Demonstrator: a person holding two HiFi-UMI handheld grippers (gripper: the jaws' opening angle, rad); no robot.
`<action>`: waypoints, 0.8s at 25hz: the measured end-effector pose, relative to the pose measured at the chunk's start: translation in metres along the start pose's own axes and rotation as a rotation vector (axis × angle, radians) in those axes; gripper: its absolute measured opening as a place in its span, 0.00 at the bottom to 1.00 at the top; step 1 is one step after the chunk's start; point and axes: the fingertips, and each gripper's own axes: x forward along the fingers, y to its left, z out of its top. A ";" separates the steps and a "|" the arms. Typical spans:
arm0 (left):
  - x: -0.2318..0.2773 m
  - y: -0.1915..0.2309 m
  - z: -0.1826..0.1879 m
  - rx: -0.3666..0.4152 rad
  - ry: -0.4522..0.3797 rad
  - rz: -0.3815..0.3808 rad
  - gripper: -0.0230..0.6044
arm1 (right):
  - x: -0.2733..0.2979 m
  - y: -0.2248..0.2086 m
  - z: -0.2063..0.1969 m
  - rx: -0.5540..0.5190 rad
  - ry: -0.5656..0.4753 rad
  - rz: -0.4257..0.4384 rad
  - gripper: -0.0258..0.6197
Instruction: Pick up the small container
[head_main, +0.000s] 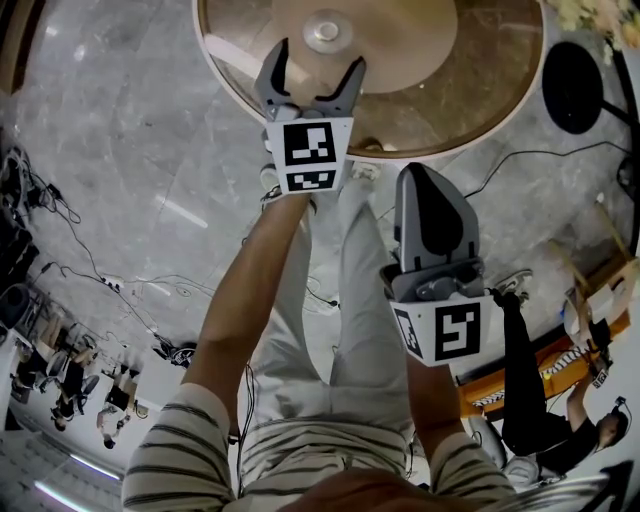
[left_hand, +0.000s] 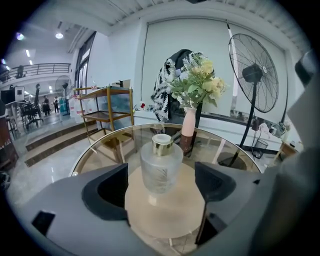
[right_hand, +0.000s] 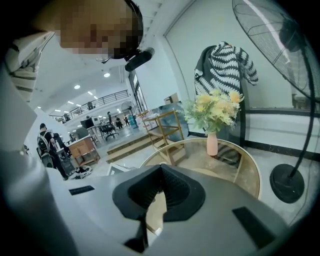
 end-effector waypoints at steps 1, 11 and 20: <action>0.004 0.000 -0.001 0.003 0.003 0.000 0.68 | 0.001 -0.001 -0.001 -0.003 0.004 0.000 0.05; 0.036 0.005 -0.003 0.047 0.033 0.016 0.70 | 0.011 -0.012 -0.005 -0.012 0.031 -0.005 0.05; 0.055 0.004 -0.002 0.048 0.024 0.040 0.68 | 0.016 -0.019 -0.007 -0.023 0.041 -0.002 0.05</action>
